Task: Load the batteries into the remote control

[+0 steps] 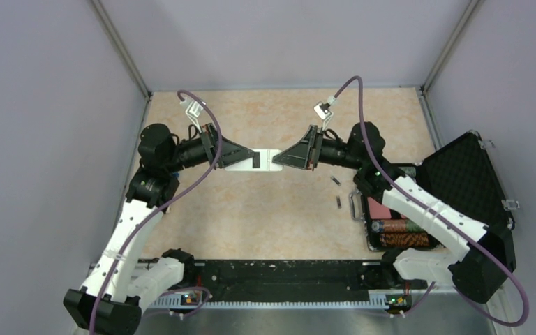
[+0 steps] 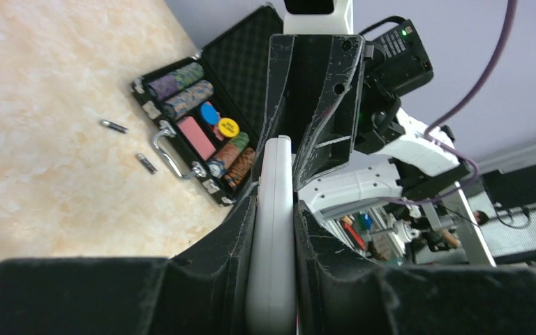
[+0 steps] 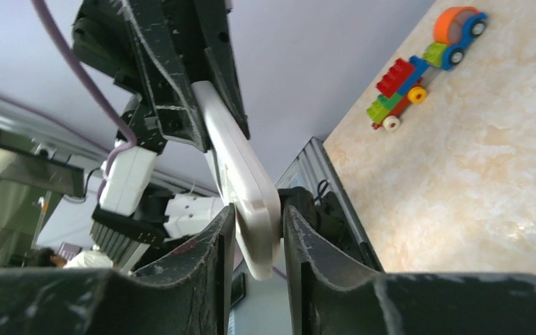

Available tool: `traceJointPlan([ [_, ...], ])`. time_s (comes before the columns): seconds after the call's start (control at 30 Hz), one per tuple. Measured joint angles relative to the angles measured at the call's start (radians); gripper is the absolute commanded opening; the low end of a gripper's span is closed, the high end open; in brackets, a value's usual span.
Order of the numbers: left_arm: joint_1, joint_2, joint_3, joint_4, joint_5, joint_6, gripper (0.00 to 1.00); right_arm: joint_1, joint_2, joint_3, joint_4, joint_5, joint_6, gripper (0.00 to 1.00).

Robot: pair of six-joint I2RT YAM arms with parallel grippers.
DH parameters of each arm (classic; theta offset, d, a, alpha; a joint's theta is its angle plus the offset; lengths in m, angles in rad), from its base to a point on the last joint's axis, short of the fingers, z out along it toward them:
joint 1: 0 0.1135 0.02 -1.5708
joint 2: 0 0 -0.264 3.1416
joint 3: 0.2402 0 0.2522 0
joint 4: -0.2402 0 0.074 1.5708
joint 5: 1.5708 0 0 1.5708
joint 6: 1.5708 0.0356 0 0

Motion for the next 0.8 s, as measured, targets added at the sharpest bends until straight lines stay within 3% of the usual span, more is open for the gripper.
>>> traceJointPlan([
  [0.2,0.025,0.008,-0.002,-0.048,-0.054,0.071,0.0,-0.003,0.038,0.0,-0.071,0.05,0.0,0.37],
  [0.37,0.026,0.035,-0.04,-0.063,-0.094,0.114,0.0,-0.003,0.081,0.0,-0.101,0.081,0.002,0.19],
  [0.63,0.032,0.062,-0.079,-0.115,-0.169,0.187,0.0,-0.002,0.171,0.0,-0.129,0.118,-0.008,0.14],
  [0.8,0.032,0.071,-0.105,-0.157,-0.249,0.281,0.0,-0.002,0.216,0.002,-0.137,0.127,-0.014,0.04],
])
